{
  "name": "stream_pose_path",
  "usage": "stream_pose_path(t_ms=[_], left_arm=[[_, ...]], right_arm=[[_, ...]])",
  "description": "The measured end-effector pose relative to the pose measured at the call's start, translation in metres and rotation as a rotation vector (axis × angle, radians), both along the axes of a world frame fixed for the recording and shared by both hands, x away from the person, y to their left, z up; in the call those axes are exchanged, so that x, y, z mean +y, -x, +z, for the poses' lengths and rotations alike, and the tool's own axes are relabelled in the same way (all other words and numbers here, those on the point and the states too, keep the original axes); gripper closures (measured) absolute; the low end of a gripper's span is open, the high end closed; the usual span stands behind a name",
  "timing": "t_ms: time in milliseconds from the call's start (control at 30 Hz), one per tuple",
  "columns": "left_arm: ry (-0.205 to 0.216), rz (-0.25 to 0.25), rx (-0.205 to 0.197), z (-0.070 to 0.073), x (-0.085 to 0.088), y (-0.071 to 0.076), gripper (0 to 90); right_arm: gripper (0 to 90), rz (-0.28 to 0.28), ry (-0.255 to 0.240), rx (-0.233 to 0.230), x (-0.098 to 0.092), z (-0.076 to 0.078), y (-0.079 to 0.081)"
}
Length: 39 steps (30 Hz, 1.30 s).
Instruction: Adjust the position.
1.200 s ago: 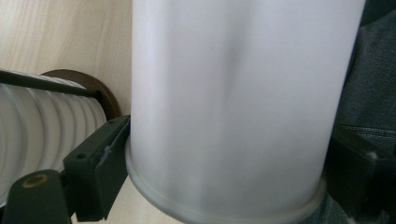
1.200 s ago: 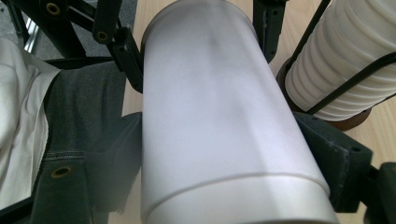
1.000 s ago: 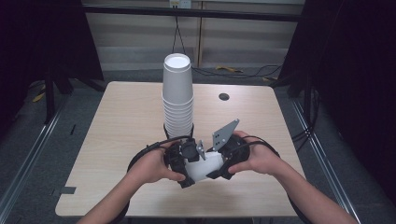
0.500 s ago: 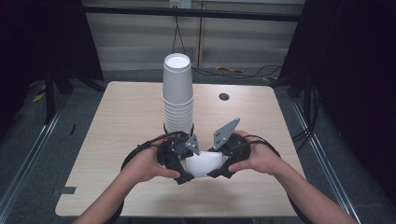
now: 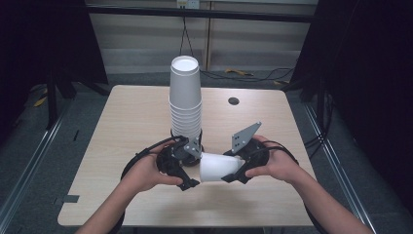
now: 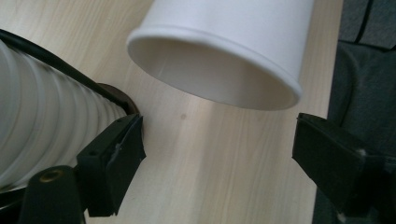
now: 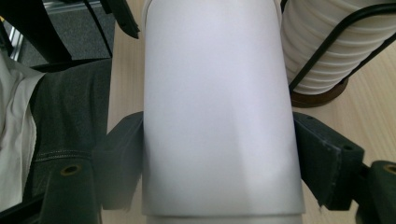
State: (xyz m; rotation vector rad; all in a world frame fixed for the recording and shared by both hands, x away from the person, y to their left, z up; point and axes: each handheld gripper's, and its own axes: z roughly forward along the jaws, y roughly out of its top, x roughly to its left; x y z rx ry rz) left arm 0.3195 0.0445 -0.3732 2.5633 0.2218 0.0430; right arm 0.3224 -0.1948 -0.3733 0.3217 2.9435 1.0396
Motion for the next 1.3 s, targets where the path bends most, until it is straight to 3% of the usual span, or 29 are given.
stream_pose_path(t_ms=[167,300,600,1100,1300], left_arm=[[0.028,0.019,0.021,-0.008,0.004,0.0,16.7],[0.059,0.03,0.032,-0.013,0.006,-0.001,16.7],[0.178,0.064,0.038,-0.017,0.009,-0.001,16.4],[0.271,0.082,0.062,-0.025,0.008,-0.002,16.2],[0.287,0.072,0.065,-0.026,0.006,-0.003,15.9]], right_arm=[[23.1,-0.023,-0.045,0.005,-0.007,0.001,0.0],[23.0,-0.028,-0.05,0.005,-0.009,-0.002,0.0],[22.8,-0.033,-0.069,-0.009,-0.009,-0.006,0.0],[22.6,-0.026,-0.082,-0.009,-0.009,-0.008,0.001],[22.5,-0.022,-0.103,-0.01,-0.007,-0.01,0.0]])
